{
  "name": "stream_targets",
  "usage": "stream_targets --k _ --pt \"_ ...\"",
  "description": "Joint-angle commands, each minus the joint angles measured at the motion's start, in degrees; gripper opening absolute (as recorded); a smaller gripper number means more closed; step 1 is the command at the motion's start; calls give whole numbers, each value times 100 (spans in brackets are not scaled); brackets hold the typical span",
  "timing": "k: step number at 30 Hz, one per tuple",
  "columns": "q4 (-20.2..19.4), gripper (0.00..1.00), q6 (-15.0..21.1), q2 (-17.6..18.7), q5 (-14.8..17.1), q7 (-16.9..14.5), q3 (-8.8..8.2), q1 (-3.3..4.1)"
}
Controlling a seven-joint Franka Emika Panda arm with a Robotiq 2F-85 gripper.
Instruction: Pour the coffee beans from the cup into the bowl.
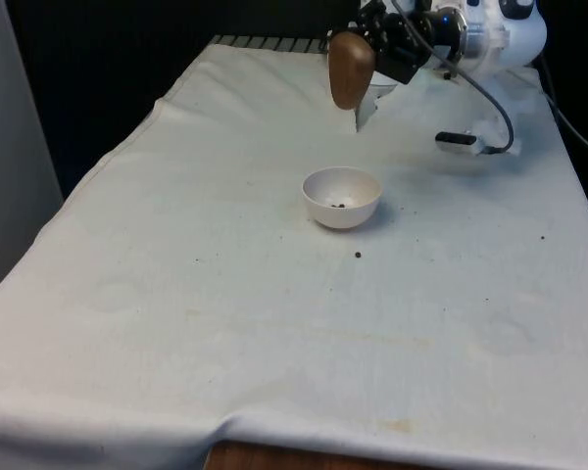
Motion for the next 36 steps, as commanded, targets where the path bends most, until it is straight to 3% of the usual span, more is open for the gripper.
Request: stream_targets --k 1,7,9,10,22,29,36 --pt "-6 3 -17 0 0 -6 6 0" --pt "-92 3 -189 11 -69 -57 46 29" --pt "-92 3 -178 6 -57 -74 57 0" --pt "-120 3 -264 40 -103 -74 52 23" --pt "-63 3 -602 401 -223 -11 6 6" --pt "-57 3 -773 418 -269 -132 34 0" --pt "-178 3 -791 160 -218 -206 149 0"
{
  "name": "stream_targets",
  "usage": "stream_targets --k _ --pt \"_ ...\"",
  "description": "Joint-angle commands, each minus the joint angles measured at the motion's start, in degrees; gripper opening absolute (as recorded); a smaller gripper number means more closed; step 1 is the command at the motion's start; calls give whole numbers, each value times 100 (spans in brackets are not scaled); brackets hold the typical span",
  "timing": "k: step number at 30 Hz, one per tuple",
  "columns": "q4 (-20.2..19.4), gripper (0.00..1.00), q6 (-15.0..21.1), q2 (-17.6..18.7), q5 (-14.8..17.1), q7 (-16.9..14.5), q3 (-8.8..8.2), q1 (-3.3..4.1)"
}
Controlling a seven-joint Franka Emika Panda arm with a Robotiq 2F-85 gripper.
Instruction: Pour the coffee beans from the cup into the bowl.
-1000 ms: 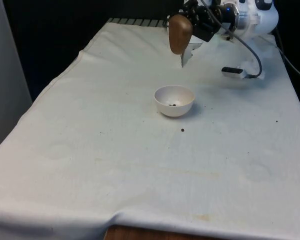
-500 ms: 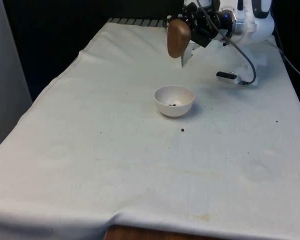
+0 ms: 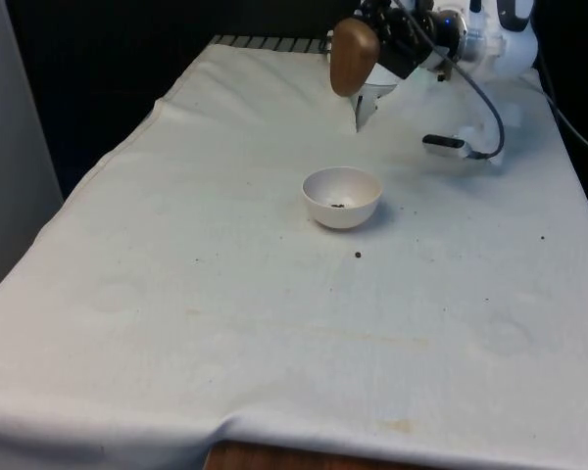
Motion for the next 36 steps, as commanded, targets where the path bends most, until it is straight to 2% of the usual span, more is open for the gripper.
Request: stream_targets --k 1,2,6,10,11,12,18,19,20,26,27,28,33,35,36 --pt "-52 3 92 -132 52 -52 63 -6" --pt "-17 3 0 -40 11 -11 23 0" --pt "-109 3 166 -372 97 -160 155 -11" --pt "-143 3 252 -579 103 -264 189 -11" --pt "-120 3 138 -498 74 -223 160 0" --pt "-143 3 292 -676 109 -315 195 -11" --pt "-138 3 487 -894 120 -458 195 -11" --pt "-126 3 407 -865 80 -435 172 0" --pt "-126 3 579 -945 120 -510 189 -17" --pt "-23 3 877 -991 109 -670 126 -29" --pt "-46 3 733 -974 86 -625 126 -6" --pt "-6 3 928 -991 109 -693 115 -34" --pt "86 3 1163 -963 86 -802 29 -46" --pt "143 3 1249 -922 69 -859 -17 -40" --pt "126 3 1209 -945 86 -842 -29 -11"
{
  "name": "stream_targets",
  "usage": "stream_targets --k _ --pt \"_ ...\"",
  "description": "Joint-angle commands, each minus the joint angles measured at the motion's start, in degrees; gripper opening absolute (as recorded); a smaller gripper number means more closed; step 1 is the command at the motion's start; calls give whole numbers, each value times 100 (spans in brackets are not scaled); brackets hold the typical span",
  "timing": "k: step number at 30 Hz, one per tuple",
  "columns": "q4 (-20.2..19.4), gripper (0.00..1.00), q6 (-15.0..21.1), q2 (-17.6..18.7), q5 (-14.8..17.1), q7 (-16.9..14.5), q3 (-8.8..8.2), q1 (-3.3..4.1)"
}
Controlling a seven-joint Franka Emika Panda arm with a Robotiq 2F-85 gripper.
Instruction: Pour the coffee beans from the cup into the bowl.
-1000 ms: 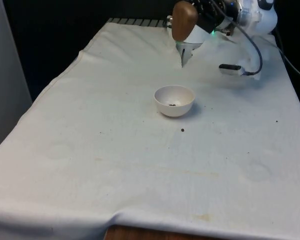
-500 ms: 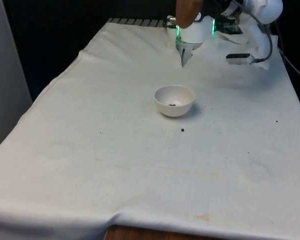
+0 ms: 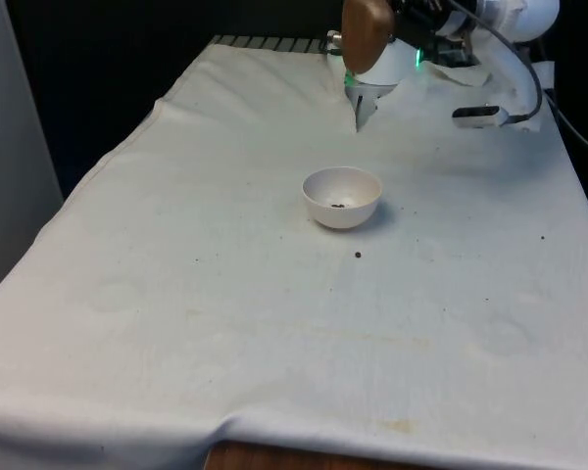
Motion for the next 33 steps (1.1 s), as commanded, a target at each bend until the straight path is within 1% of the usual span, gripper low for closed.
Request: stream_targets --k 1,5,7,8,9,11,17,18,19,24,25,26,27,33 --pt "80 3 109 69 -29 -74 -23 -23" --pt "286 3 218 252 -74 -275 -86 -17" --pt "361 3 241 315 -74 -355 -92 -23" --pt "355 3 138 332 -46 -304 -80 0" --pt "390 3 246 344 -74 -390 -92 -23" --pt "458 3 286 390 -69 -464 -92 -34" --pt "596 3 527 407 -34 -682 -166 -46" --pt "607 3 401 441 -40 -642 -178 -11" --pt "613 3 561 413 -29 -705 -178 -46" --pt "710 3 825 430 6 -814 -252 -69" --pt "728 3 882 430 6 -825 -275 -69" --pt "699 3 728 441 -17 -762 -275 -29" --pt "745 3 928 435 11 -842 -292 -69" --pt "859 3 1289 435 23 -957 -430 -97"
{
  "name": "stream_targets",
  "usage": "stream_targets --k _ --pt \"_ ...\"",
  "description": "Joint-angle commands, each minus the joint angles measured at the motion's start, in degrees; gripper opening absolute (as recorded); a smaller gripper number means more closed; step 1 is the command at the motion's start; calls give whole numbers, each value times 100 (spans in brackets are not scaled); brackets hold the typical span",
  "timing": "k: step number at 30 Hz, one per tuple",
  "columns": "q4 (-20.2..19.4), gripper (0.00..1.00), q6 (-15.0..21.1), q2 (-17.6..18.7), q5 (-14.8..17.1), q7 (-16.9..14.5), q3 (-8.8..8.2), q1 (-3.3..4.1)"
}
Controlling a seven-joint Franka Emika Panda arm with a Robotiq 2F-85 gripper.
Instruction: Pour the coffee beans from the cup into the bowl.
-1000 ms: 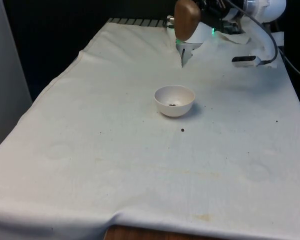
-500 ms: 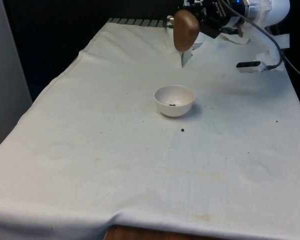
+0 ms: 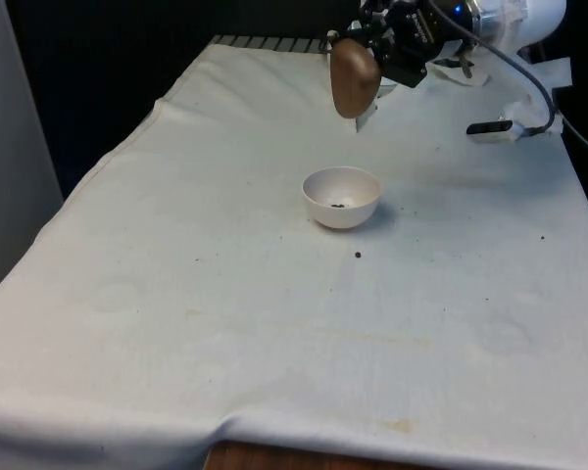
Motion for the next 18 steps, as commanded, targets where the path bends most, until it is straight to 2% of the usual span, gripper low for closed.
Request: stream_targets --k 1,2,4,10,11,12,18 --pt "17 3 57 0 0 -17 -23 -6" --pt "57 3 235 -6 34 -86 -40 -46" --pt "97 3 384 -11 34 -115 -109 -57" --pt "160 3 699 -17 40 -120 -252 -74" --pt "149 3 561 0 6 -74 -269 -23" --pt "178 3 756 -11 40 -115 -281 -74" --pt "275 3 1134 34 29 -57 -493 -74"
